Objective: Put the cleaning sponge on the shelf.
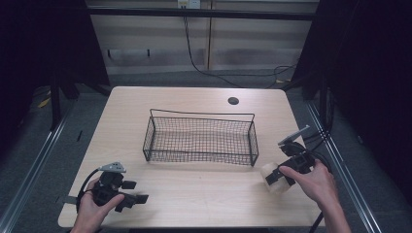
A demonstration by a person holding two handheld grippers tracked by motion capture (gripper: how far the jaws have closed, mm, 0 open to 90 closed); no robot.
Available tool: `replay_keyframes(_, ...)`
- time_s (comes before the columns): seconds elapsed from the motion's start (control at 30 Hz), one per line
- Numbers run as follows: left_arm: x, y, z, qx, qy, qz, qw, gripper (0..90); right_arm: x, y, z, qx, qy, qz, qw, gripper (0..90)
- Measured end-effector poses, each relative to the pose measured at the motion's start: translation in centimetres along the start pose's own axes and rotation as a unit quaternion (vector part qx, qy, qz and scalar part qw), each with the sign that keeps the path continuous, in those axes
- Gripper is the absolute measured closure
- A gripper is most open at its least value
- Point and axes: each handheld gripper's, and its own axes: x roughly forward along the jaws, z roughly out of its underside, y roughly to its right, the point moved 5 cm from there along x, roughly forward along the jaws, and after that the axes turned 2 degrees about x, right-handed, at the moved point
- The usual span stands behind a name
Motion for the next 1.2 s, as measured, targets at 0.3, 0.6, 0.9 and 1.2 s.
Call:
replay_keyframes(0.3, 0.0, 0.0, 0.0, 0.000, 0.000, 0.002, 1.0000, 20.3, -0.9, -0.9, -0.8, 0.000, -0.023, 0.020, 0.9995, 26.1)
replay_keyframes(0.6, 0.0, 0.0, 0.0, 0.000, 0.001, 0.001, 1.0000, 20.3, -1.8, -2.0, -1.5, -0.013, -0.015, 0.031, 0.9993, 26.1)
replay_keyframes(0.9, 0.0, 0.0, 0.0, 0.000, 0.001, 0.000, 1.0000, 20.3, -3.5, -2.2, -2.1, -0.010, -0.004, 0.030, 0.9995, 26.2)
replay_keyframes(1.2, 0.0, 0.0, 0.0, 0.000, 0.000, 0.001, 1.0000, 20.3, -5.0, -2.9, -3.5, -0.027, 0.006, 0.029, 0.9992, 26.1)
